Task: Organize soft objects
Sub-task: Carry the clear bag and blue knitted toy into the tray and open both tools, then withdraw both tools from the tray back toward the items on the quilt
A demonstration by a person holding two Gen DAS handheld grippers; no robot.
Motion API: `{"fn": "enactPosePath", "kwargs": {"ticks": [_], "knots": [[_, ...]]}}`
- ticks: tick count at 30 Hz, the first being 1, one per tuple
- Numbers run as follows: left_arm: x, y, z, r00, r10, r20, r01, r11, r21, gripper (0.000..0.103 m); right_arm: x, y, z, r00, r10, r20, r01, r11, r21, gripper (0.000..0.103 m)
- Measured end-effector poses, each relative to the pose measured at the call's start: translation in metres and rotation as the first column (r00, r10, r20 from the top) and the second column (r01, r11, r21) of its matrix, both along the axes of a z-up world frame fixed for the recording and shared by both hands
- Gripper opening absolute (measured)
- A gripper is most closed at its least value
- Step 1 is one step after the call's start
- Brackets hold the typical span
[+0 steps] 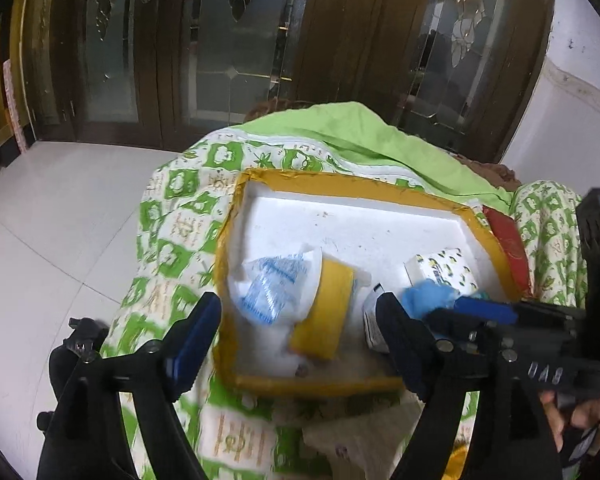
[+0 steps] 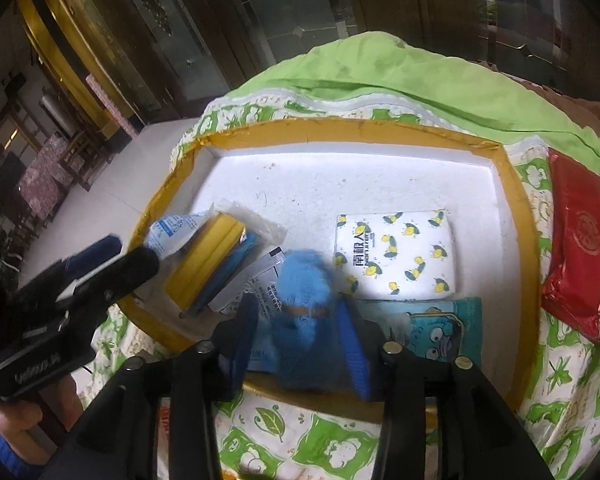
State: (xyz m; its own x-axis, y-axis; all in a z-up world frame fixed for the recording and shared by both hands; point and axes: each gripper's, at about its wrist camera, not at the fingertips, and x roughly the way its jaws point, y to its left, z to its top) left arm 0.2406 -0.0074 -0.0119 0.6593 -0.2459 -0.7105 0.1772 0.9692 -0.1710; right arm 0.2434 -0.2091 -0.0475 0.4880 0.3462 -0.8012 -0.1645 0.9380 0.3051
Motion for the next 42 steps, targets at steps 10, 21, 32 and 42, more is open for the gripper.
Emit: {"fn": "enactPosePath", "kwargs": {"ticks": [10,21,32,42], "knots": [[-0.078,0.03,0.003,0.994,0.102,0.037,-0.098,0.99,-0.097,0.089,-0.031,-0.025,0.018,0.999,-0.047,-0.006,0.047,0.993,0.106,0.066],[-0.136,0.019,-0.014,0.996,0.087,-0.015,-0.088,0.987,-0.134,0.089,-0.089,-0.052,0.014,0.994,-0.085,-0.07,0.098,0.975,0.201,0.066],[-0.166,-0.004,-0.021,0.999,0.031,-0.035,-0.035,0.99,-0.136,0.089,-0.166,-0.088,0.005,0.975,-0.116,-0.19,0.174,0.93,0.324,0.066],[-0.18,-0.028,-0.022,0.999,-0.039,-0.028,0.036,0.994,-0.103,0.089,-0.233,-0.077,0.005,0.946,-0.078,-0.314,0.151,0.964,0.218,0.066]]}}
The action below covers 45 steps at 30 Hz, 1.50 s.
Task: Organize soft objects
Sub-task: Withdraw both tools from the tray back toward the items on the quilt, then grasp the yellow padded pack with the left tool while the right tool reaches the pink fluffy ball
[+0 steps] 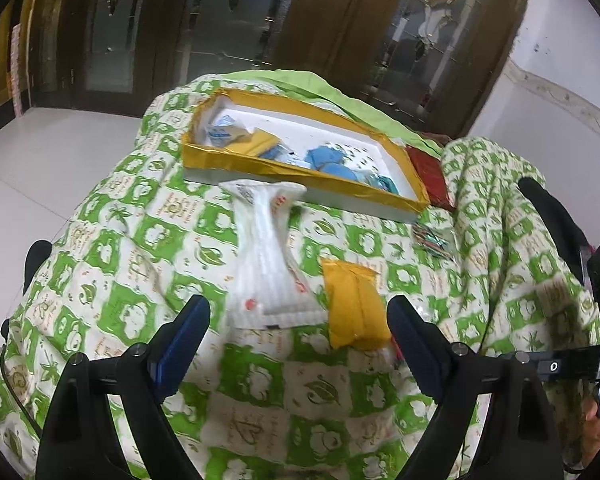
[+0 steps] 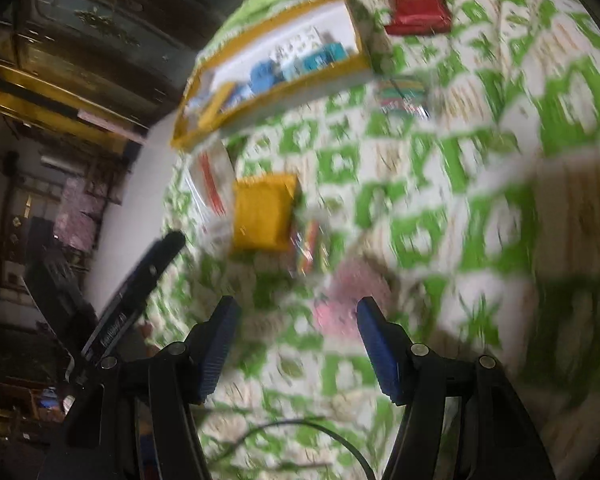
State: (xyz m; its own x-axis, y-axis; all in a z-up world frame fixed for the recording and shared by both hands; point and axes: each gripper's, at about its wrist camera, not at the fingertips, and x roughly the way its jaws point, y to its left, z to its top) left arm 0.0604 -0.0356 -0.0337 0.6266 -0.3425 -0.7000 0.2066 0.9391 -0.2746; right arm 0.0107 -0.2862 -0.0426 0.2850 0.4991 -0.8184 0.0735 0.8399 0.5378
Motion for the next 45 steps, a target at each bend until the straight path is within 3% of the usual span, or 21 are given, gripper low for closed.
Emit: {"fn": "enactPosePath", "kwargs": {"ticks": [16,25,33,41,45], "knots": [[-0.005,-0.018,-0.009,0.998,-0.05,-0.025,0.051,0.998,0.04,0.089,0.001,0.004,-0.018,0.999,-0.016,0.032,0.02,0.99,-0.137,0.066],[0.012,-0.036,-0.009,0.997,-0.076,-0.028,0.078,0.994,0.076,0.089,0.004,0.014,-0.025,0.998,0.011,0.058,0.001,0.979,-0.202,0.066],[0.027,-0.056,-0.023,0.991,-0.105,-0.079,0.112,0.99,0.091,0.089,0.006,0.02,-0.028,0.997,0.031,0.073,-0.012,0.969,-0.246,0.066],[0.038,-0.078,-0.034,0.982,-0.148,-0.12,0.162,0.98,0.117,0.068,0.008,0.025,-0.032,0.996,0.047,0.08,-0.023,0.961,-0.275,0.066],[0.04,-0.085,-0.038,0.978,-0.16,-0.133,0.177,0.977,0.123,0.065,0.009,0.026,-0.034,0.995,0.05,0.083,-0.025,0.959,-0.282,0.066]]}}
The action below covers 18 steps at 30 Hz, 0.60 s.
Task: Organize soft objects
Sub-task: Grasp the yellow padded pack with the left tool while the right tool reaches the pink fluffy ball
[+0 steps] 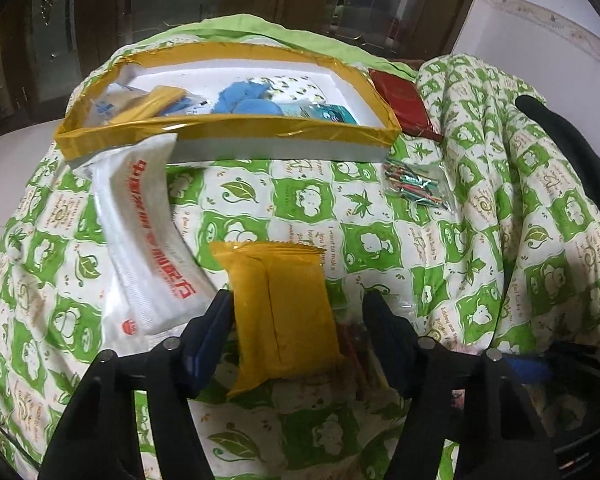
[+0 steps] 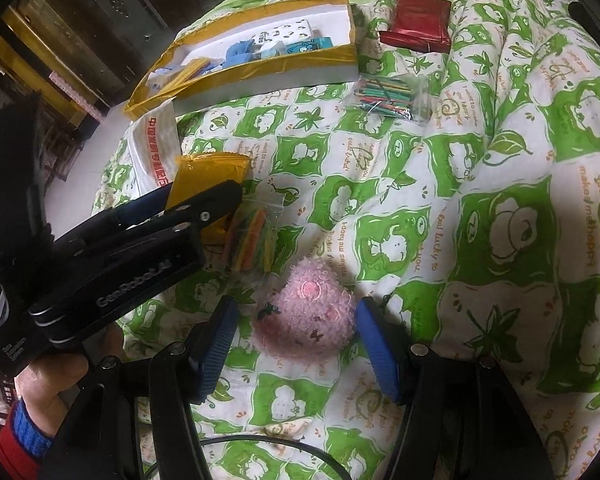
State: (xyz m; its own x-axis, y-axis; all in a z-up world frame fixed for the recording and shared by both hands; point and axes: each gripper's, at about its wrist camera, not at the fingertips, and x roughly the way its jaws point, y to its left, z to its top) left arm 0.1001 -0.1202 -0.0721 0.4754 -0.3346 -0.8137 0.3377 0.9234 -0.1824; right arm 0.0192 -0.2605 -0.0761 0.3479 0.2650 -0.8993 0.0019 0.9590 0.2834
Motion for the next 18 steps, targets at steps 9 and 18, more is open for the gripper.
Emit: {"fn": "enactPosePath", "kwargs": {"ticks": [9,18], "knots": [[0.001,0.007,-0.003,1.0,0.016,-0.018,-0.016,1.0,-0.026,0.049,0.006,0.005,-0.006,1.0,0.018,0.003,-0.018,0.999,-0.033,0.066],[-0.003,0.007,-0.001,1.0,0.006,-0.014,-0.007,1.0,-0.025,0.046,0.012,0.012,-0.016,1.0,0.028,0.011,-0.027,0.994,-0.102,0.053]]}}
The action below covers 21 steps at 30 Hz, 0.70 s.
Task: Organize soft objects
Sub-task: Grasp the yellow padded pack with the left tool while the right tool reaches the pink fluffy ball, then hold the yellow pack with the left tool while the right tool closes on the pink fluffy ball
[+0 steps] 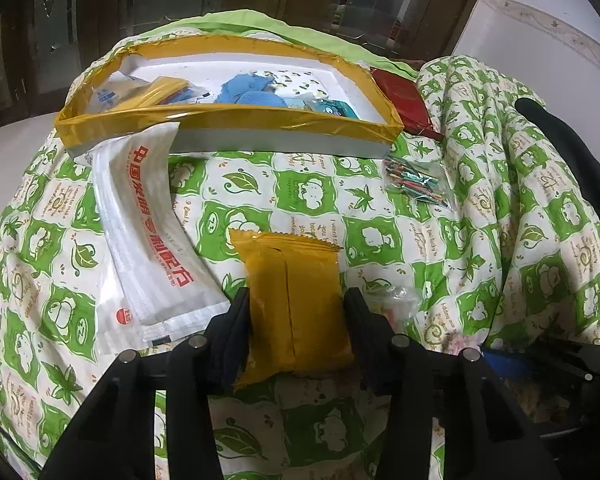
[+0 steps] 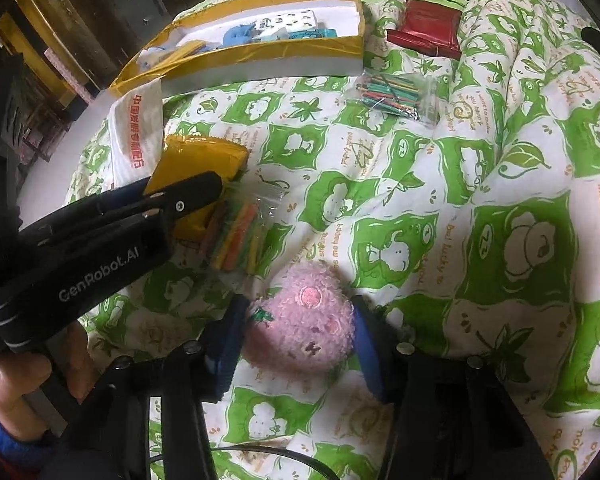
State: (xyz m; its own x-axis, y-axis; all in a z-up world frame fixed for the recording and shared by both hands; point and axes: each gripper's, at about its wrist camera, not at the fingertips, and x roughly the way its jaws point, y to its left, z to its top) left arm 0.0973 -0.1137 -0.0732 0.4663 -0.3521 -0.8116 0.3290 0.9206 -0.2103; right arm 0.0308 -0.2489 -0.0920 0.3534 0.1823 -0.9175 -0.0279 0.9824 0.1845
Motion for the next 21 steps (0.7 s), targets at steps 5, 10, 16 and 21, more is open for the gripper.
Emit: {"fn": "enactPosePath", "kwargs": {"ticks": [5,10,16,21], "knots": [[-0.003,0.0,0.001,1.0,-0.004,0.004,0.004,1.0,0.001,0.045,-0.002,-0.004,0.003,1.0,-0.01,0.018,0.01,1.0,0.016,0.051],[-0.008,0.005,0.006,1.0,-0.002,0.025,0.002,1.0,-0.017,0.043,-0.006,-0.008,0.01,0.999,-0.013,0.045,0.011,0.999,0.047,0.05],[-0.016,0.026,0.013,0.999,0.04,0.027,-0.038,0.997,-0.072,0.043,-0.01,-0.013,0.017,0.998,-0.015,0.066,0.01,0.997,0.077,0.05],[-0.023,0.039,0.021,0.997,0.064,0.039,-0.06,0.992,-0.108,0.043,-0.013,-0.015,0.02,0.997,-0.019,0.075,0.012,0.996,0.094,0.05]]}}
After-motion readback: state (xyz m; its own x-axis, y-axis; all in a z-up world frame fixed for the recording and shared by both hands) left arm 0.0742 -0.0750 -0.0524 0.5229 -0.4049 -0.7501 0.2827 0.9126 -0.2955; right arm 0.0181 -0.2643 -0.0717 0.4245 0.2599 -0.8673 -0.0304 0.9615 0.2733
